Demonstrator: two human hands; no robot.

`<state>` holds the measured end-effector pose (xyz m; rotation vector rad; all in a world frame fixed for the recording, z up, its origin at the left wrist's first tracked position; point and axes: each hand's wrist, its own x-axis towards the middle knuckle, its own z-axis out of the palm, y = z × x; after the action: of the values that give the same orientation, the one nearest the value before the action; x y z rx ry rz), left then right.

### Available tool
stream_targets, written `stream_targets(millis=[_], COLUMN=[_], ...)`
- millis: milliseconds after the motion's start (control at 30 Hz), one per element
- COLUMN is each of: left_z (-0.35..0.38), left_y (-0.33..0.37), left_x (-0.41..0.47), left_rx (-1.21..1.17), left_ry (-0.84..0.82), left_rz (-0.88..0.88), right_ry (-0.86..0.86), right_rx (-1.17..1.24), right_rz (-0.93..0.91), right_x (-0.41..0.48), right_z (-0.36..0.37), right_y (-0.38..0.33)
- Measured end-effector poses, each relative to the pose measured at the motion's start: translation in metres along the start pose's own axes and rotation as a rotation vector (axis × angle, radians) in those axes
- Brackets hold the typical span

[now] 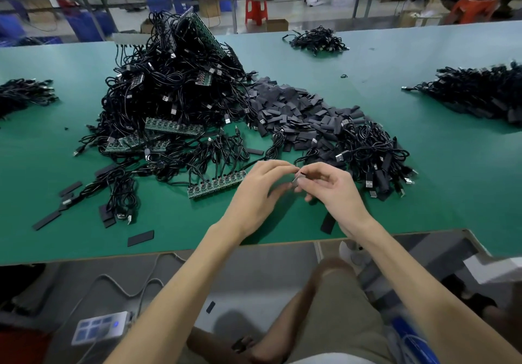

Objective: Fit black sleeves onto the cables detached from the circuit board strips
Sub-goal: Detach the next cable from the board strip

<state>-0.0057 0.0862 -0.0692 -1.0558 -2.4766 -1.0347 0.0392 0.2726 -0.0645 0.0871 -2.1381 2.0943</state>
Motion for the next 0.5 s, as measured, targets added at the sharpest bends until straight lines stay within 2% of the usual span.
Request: stream_targets(millis=[67, 300, 400, 500], left_z=[-0.001, 0.0, 0.001, -0.004], left_y=[-0.001, 0.006, 0.012, 0.017], left_x=[0.001, -0.001, -0.004, -0.007], left_rx=[0.047, 0.213, 0.193, 0.124], left_ry=[0.042, 0.038, 0.103, 0.138], left_rz=[0.037, 0.16, 0.134, 0.044], right_ry=[-0.018, -0.055, 0.006, 0.108], right_rx=[0.002, 0.018, -0.007, -0.148], right_rz=[-0.013, -0.06, -0.079, -0.067], right_x=[0.0, 0.001, 0.001, 0.001], right_z=[0.0, -0.005, -0.005, -0.004], right_y=[0.001, 0.003, 0.002, 0.001])
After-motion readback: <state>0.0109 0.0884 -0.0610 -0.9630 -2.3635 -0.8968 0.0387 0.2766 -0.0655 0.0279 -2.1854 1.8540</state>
